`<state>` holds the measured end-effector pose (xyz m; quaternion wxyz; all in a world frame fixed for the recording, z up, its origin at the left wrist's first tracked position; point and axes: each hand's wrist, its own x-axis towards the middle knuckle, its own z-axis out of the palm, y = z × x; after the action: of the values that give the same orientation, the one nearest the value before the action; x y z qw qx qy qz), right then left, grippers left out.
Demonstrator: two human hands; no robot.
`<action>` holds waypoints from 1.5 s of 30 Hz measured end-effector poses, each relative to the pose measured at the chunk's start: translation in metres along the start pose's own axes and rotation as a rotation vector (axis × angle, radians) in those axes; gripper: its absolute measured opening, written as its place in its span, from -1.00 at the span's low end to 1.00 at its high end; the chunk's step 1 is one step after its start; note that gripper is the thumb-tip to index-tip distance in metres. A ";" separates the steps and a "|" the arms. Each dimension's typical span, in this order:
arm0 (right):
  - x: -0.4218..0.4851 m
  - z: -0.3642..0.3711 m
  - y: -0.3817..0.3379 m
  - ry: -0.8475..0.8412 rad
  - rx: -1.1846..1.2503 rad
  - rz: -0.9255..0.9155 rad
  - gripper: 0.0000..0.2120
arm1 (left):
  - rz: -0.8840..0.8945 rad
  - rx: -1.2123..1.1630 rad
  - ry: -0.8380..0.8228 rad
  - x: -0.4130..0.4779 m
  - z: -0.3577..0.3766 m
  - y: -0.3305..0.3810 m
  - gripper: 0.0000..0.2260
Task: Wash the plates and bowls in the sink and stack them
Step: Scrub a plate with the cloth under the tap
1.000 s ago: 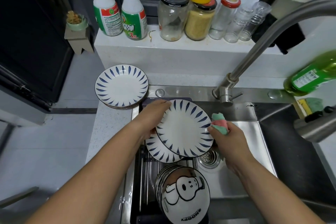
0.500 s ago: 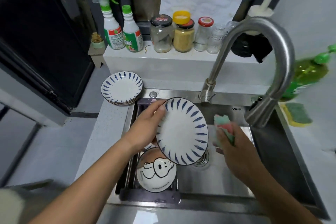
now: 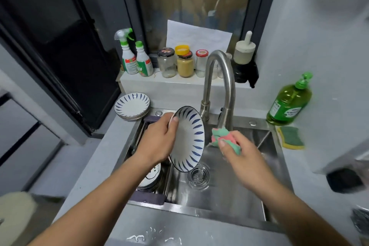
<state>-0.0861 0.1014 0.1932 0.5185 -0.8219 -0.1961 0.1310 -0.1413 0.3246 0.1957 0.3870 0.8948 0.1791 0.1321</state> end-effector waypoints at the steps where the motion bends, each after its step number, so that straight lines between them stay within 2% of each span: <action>1: 0.001 -0.003 0.000 -0.022 0.056 0.009 -0.92 | -0.011 0.008 0.000 -0.003 0.001 0.004 -0.70; 4: 0.003 -0.014 -0.001 -0.070 0.083 -0.010 -0.93 | -0.057 -0.094 0.016 -0.016 0.002 0.023 -0.68; 6: 0.008 -0.015 -0.006 -0.077 0.029 -0.090 -0.89 | -0.097 -0.199 0.047 -0.023 0.002 0.032 -0.66; 9: 0.020 -0.008 -0.012 -0.144 -0.264 -0.310 -0.78 | -0.138 -0.322 0.087 -0.030 0.003 0.039 -0.60; 12: 0.023 -0.006 -0.006 -0.270 -0.642 -0.389 -0.45 | -0.194 -0.465 0.127 -0.035 0.000 0.042 -0.61; 15: 0.011 -0.009 -0.003 -0.430 -0.568 -0.491 -0.47 | -0.230 -0.539 0.176 -0.039 -0.008 0.038 -0.61; 17: 0.001 -0.010 -0.006 -0.522 -0.660 -0.527 -0.50 | -0.230 -0.597 0.212 -0.040 -0.014 0.035 -0.64; 20: 0.004 -0.017 -0.012 -0.485 -0.966 -0.600 -0.33 | -0.174 -0.584 0.215 -0.043 -0.020 0.033 -0.63; 24: 0.026 -0.018 -0.027 -0.371 -1.084 -0.611 -0.31 | -0.099 -0.532 0.247 -0.043 -0.030 0.038 -0.69; 27: 0.007 -0.007 -0.030 -0.357 -0.984 -0.644 -0.32 | -0.026 -0.516 0.327 -0.036 -0.038 0.043 -0.65; 31: -0.015 0.024 -0.055 -0.509 -0.551 -0.588 -0.33 | -0.037 -0.602 0.338 -0.032 -0.035 0.045 -0.64; 33: 0.006 0.034 -0.079 -0.485 -0.606 -0.632 -0.37 | -0.093 -0.718 0.257 -0.033 -0.027 0.047 -0.65; 35: 0.037 0.027 -0.096 -0.430 -0.809 -0.634 -0.38 | -0.145 -0.805 0.202 -0.035 -0.026 0.046 -0.68; 38: 0.053 -0.003 -0.093 -0.365 -1.039 -0.551 -0.32 | -0.180 -0.826 0.307 -0.033 -0.043 0.042 -0.66; 42: 0.020 0.006 -0.072 -0.355 -1.019 -0.408 -0.19 | -0.111 -0.746 0.304 -0.034 -0.048 0.032 -0.67; 45: 0.026 0.033 -0.084 -0.388 -0.801 -0.364 -0.22 | -0.111 -0.768 0.233 -0.040 -0.028 0.029 -0.67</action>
<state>-0.0928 0.1719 0.2551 0.1296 -0.8697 -0.4649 0.1033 -0.1812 0.3075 0.2324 0.6767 0.6533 0.2074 0.2689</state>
